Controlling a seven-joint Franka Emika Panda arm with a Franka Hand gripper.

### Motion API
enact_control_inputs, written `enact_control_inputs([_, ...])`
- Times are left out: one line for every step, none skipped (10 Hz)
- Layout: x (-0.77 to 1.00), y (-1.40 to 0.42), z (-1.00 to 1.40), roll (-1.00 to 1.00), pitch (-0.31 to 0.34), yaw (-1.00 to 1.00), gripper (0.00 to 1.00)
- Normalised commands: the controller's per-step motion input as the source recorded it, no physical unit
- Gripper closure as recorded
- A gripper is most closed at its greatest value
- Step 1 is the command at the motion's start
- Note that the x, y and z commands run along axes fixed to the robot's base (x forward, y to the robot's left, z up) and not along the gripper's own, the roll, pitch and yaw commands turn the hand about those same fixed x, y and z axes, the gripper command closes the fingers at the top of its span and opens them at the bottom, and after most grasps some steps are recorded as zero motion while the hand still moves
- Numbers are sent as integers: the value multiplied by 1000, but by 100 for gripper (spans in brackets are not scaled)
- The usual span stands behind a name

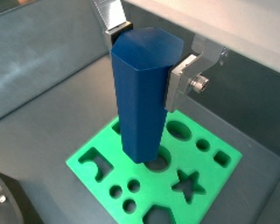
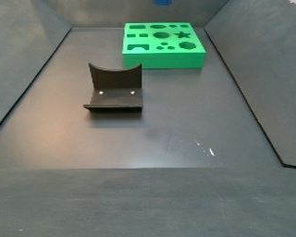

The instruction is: Insert the hexagon object.

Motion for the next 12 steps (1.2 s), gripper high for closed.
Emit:
enact_control_inputs([-771,426,-649,-54,-66,-403,100])
enact_control_inputs([-849,414,-723,-36,-60,-420,100])
enact_control_inputs([-837,377,-717,-23,-73,-474,100])
enact_control_inputs([-734,191,-857,-141,-96,-574,100])
enact_control_inputs([-406,0,-640,-144,-137,-786,100])
enact_control_inputs([-300,0,-597,-129,-121,-846,100])
enact_control_inputs([-394,0,-480,-107,-84,-794,100])
enact_control_inputs([-411,0,-74,-193,-80,-677,100])
enact_control_inputs([-303,60,0,-220,-53,-586,100])
enact_control_inputs([-117,223,-54,-231,-17,-500,100])
enact_control_inputs([0,320,-131,-237,0,-451,100])
enact_control_inputs([83,411,-137,-186,0,-374,100])
